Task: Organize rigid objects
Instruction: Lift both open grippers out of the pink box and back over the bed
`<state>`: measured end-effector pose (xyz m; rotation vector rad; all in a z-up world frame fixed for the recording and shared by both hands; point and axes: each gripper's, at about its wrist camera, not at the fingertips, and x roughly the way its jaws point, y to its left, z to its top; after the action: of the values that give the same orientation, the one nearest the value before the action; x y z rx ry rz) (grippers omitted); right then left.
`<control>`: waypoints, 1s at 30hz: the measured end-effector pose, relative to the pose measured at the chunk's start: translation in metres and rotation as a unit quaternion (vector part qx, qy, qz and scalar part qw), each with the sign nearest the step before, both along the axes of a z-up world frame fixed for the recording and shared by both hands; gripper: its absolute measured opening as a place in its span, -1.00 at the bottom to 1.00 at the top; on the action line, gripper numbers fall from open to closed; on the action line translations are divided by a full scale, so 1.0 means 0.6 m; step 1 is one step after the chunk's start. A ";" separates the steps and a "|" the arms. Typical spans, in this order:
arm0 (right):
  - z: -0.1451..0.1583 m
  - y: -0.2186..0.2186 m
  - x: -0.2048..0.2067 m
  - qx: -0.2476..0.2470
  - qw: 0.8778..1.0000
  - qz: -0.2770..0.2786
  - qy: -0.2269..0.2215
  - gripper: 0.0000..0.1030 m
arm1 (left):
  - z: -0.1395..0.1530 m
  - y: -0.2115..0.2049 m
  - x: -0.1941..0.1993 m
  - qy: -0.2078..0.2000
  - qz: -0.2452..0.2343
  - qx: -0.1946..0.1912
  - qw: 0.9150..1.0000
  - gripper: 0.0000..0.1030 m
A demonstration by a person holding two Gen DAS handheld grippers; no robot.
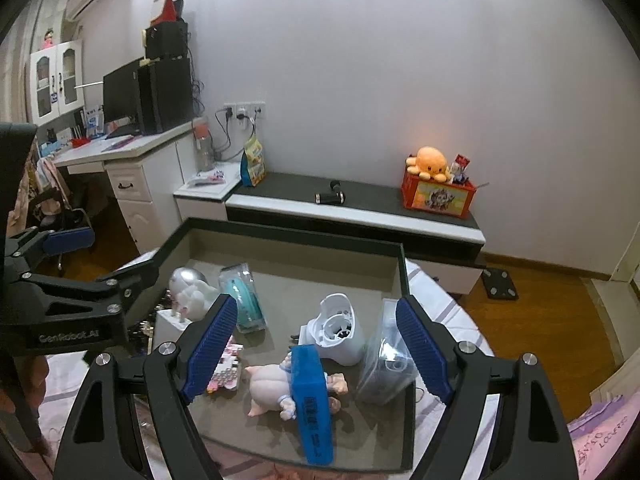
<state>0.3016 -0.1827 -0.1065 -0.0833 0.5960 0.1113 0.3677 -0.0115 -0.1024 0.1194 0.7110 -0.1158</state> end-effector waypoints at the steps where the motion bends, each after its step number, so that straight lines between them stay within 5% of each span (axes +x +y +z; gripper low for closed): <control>1: 0.007 0.002 -0.009 -0.003 1.000 0.001 -0.005 0.61 | 0.006 -0.001 -0.009 -0.004 0.001 -0.001 1.000 0.92; 20: 0.110 -0.004 -0.294 -0.017 0.995 -0.025 -0.093 0.62 | 0.132 0.017 -0.320 -0.122 0.033 -0.006 0.992 1.00; 30: 0.118 -0.018 -0.395 0.013 0.993 -0.055 -0.106 0.65 | 0.130 0.030 -0.429 -0.137 0.037 -0.010 0.990 1.00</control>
<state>0.0647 -0.1933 -0.0354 -0.0361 0.3857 0.0026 0.1102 0.0062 -0.0241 0.0862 0.4400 -0.0340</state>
